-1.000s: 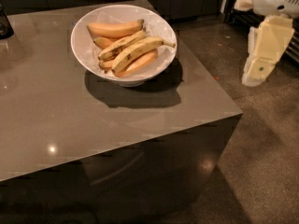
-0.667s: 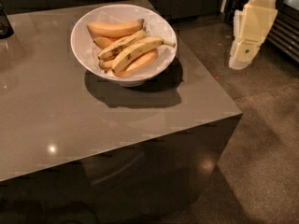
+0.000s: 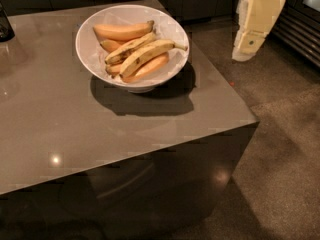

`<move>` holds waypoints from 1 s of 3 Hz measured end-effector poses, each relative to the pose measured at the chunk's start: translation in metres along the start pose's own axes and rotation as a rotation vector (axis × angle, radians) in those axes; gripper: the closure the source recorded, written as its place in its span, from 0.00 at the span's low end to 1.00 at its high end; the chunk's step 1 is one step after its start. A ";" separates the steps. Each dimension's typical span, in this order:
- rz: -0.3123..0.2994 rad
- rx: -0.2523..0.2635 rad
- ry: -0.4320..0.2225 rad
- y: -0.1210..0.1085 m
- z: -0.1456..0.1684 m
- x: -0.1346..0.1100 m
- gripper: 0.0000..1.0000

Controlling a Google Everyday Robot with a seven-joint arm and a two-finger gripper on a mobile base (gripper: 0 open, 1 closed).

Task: Pick banana from white bowl

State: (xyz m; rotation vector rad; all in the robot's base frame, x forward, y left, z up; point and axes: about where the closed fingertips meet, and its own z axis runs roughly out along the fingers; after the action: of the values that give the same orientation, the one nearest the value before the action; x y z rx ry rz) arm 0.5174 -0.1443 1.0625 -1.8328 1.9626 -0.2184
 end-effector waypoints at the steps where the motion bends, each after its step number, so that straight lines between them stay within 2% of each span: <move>1: 0.023 -0.023 -0.041 -0.020 0.012 -0.016 0.00; 2: 0.030 -0.087 -0.077 -0.044 0.048 -0.039 0.00; 3: 0.033 -0.062 -0.084 -0.049 0.049 -0.041 0.00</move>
Offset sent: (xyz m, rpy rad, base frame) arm 0.0606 0.0413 -0.0223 0.0733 0.1800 0.0179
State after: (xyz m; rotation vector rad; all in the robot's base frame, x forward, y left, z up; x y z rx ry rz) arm 0.5834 -0.1003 1.0473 -1.8162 1.9603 -0.0704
